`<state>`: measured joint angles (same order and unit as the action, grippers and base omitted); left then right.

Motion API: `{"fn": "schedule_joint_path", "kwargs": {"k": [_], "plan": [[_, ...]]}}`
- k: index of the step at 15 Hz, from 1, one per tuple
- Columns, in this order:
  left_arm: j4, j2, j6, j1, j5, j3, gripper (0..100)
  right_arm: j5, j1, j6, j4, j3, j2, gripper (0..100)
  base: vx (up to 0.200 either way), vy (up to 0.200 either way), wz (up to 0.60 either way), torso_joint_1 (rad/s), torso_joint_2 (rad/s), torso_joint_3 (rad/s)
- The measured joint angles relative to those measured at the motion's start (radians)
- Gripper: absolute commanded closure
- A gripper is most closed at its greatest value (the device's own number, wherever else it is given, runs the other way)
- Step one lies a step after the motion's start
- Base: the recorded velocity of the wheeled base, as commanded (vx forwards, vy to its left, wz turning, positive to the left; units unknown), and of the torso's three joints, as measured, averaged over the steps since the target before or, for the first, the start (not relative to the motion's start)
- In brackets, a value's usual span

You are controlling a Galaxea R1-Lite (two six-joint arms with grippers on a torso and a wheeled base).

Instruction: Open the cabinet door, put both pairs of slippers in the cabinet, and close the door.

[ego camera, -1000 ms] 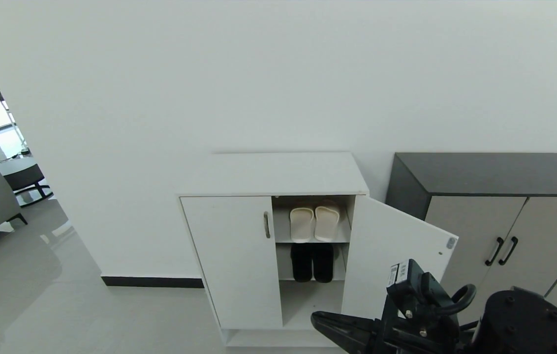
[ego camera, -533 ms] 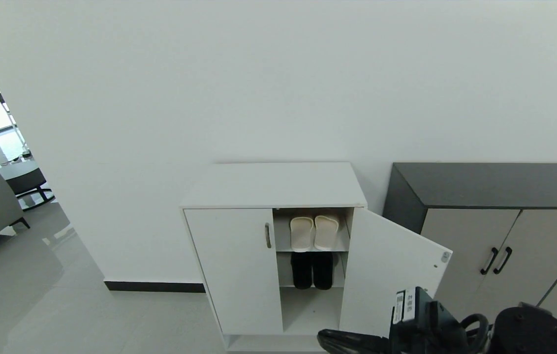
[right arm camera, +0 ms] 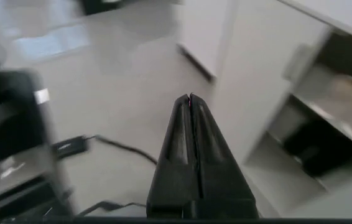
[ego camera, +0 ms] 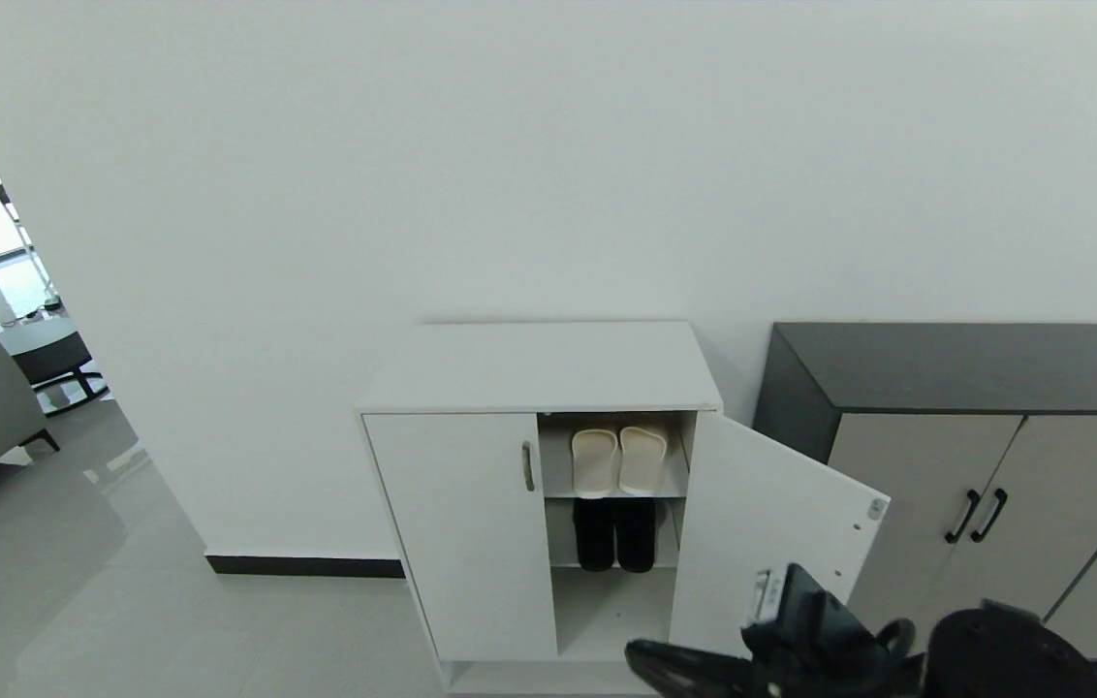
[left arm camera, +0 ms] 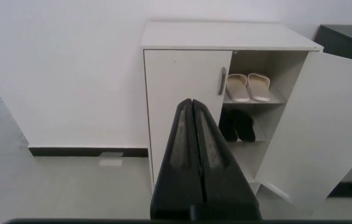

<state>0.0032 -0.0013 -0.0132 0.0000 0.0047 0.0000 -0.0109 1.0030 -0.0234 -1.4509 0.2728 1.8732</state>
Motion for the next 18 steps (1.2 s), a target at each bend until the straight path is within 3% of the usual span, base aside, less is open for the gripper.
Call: {"fn": "schedule_joint_path", "kwargs": {"k": [4, 6, 10, 13, 18], "plan": [[0.0, 0.0, 0.001, 0.0, -0.004, 0.0, 100, 0.351, -0.012, -0.132, 0.723, 0.346, -0.021, 100, 0.0, 0.0, 0.0, 0.0, 0.0, 0.0], [0.0, 0.0, 0.002, 0.0, -0.005, 0.0, 100, 0.487, -0.026, -0.186, 0.983, 0.484, -0.053, 100, -0.1, 0.0, 0.0, 0.004, 0.0, -0.001], [0.0, 0.0, 0.001, 0.0, -0.006, 0.0, 100, 0.668, -0.083, -0.216, 1.037, 0.596, -0.055, 100, -0.2, 0.0, 0.0, 0.007, 0.0, -0.001], [0.0, 0.0, 0.001, 0.0, -0.006, 0.0, 100, 0.677, -0.129, -0.214, 1.036, 0.607, -0.025, 100, -0.2, 0.0, 0.0, -0.007, 0.0, 0.005], [0.0, 0.0, 0.001, 0.0, -0.006, 0.0, 100, 0.676, -0.261, -0.146, 0.947, 0.606, 0.021, 100, 0.0, 0.0, 0.0, 0.0, 0.0, 0.0]]}}
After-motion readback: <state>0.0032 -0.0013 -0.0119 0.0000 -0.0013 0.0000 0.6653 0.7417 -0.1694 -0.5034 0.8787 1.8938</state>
